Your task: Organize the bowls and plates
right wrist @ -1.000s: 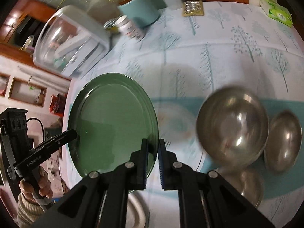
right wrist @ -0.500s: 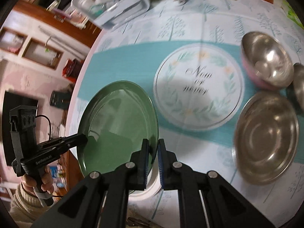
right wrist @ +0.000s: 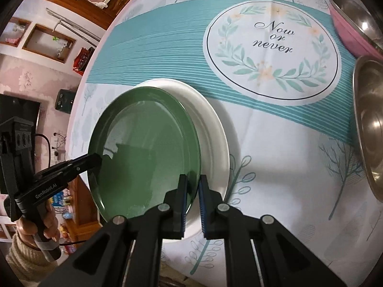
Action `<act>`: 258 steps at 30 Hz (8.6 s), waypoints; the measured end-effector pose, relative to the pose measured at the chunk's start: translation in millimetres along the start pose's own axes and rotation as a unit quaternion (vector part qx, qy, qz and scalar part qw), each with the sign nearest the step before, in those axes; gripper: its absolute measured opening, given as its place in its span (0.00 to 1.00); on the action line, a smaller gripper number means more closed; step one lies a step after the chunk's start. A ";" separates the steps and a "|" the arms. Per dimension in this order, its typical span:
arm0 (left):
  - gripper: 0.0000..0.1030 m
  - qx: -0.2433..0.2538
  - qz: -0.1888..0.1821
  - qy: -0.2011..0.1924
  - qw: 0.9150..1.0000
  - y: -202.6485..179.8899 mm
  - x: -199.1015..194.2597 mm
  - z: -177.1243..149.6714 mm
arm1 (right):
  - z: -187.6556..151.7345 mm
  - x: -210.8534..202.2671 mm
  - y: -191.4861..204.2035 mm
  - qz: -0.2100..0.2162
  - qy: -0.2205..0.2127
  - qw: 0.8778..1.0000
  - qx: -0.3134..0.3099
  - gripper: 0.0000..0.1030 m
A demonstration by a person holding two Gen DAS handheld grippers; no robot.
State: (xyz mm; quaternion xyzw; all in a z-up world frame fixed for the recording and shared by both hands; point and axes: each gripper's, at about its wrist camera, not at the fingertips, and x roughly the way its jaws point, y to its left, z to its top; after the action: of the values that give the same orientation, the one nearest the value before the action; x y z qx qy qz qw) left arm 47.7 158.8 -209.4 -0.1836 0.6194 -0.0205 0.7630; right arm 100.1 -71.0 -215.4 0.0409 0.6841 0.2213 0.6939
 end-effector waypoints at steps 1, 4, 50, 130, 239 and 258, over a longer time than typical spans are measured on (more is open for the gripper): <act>0.09 0.002 0.002 0.000 1.000 -0.4 1.0 0.4 | 0.8 0.5 -0.3 -0.003 -0.001 1.000 -0.001 0.09; 0.09 0.004 0.005 0.001 1.000 0.1 2.2 -0.3 | -2.3 3.9 0.9 -0.010 0.003 1.000 -0.001 0.09; 0.63 0.099 0.125 -0.065 0.985 -45.7 11.4 -13.7 | -6.8 1.6 25.7 -0.098 -0.047 0.993 -0.055 0.10; 0.10 0.249 -0.029 -0.013 0.968 -302.7 93.3 70.3 | -11.3 -131.6 -213.4 -0.129 -0.127 0.962 0.206 0.09; 0.66 0.096 -0.048 0.026 0.994 -318.2 146.4 189.0 | 168.6 -132.4 -250.8 -0.149 -0.124 0.978 0.078 0.27; 0.19 0.165 -0.052 -0.009 0.985 -329.0 76.4 158.7 | 116.0 -161.0 -219.8 -0.107 -0.126 0.981 0.101 0.04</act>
State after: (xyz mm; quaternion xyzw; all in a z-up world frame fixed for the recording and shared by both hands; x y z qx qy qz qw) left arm 281.2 -127.1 -154.3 -0.0876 0.5906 -0.1601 0.7861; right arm 272.9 -298.5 -137.4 0.0647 0.6103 0.0690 0.7865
